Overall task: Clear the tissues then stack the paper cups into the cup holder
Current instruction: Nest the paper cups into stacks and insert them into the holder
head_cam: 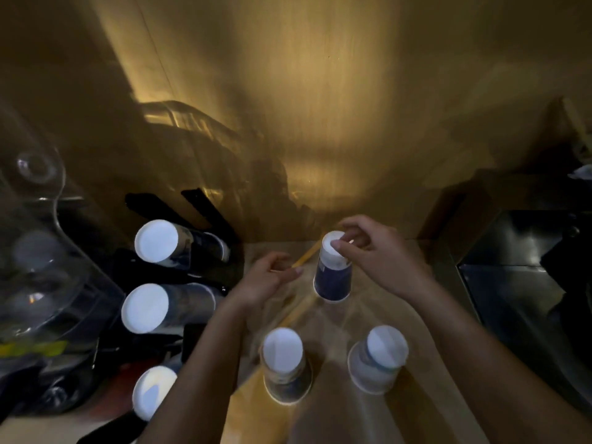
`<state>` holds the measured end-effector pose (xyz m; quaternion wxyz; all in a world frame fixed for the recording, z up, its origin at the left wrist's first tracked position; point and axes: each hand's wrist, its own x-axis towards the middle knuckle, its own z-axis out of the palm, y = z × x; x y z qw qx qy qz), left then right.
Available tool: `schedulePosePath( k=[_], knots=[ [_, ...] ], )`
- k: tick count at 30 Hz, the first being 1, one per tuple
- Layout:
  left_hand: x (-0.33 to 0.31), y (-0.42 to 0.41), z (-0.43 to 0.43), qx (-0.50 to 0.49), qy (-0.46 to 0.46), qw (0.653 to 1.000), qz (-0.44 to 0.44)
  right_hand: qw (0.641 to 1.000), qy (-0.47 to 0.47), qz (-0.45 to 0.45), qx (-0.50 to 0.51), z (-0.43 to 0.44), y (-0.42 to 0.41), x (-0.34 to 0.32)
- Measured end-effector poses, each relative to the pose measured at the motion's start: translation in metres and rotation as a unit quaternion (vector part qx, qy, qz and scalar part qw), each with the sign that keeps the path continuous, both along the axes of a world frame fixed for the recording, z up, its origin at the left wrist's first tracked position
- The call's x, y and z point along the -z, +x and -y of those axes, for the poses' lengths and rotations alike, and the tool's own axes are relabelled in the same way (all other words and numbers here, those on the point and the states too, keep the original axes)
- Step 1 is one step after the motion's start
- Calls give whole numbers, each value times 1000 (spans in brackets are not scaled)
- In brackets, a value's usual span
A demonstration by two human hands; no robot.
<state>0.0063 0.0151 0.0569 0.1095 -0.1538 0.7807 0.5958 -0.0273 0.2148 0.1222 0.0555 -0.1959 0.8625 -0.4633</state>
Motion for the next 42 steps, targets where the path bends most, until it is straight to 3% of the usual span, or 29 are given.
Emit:
schedulePosePath(
  k=[4, 6, 11, 16, 20, 24, 29, 35, 42],
  knots=[
    [3, 19, -5, -66, 93, 993, 17, 994, -55, 94, -12, 23, 34, 17],
    [11, 31, -8, -77, 86, 993, 35, 987, -67, 144, -6, 32, 46, 33],
    [33, 57, -13, -129, 95, 982, 99, 966, 60, 251, 11, 43, 71, 76],
    [39, 74, -15, -194, 247, 936, 160, 872, 23, 485, 57, 46, 92, 96],
    [61, 98, -19, -189, 279, 921, 198, 833, 3, 552, 29, 42, 95, 104],
    [62, 108, -15, -180, 337, 884, 270, 832, -31, 553, -1, 35, 98, 107],
    [59, 111, -12, -168, 426, 859, 231, 836, -128, 534, -24, 29, 103, 114],
    [63, 109, -25, -144, 338, 928, 63, 908, -132, 397, -16, 33, 96, 119],
    [23, 83, -31, -195, 167, 962, -90, 956, -112, 264, -61, 33, 76, 103]
  ],
)
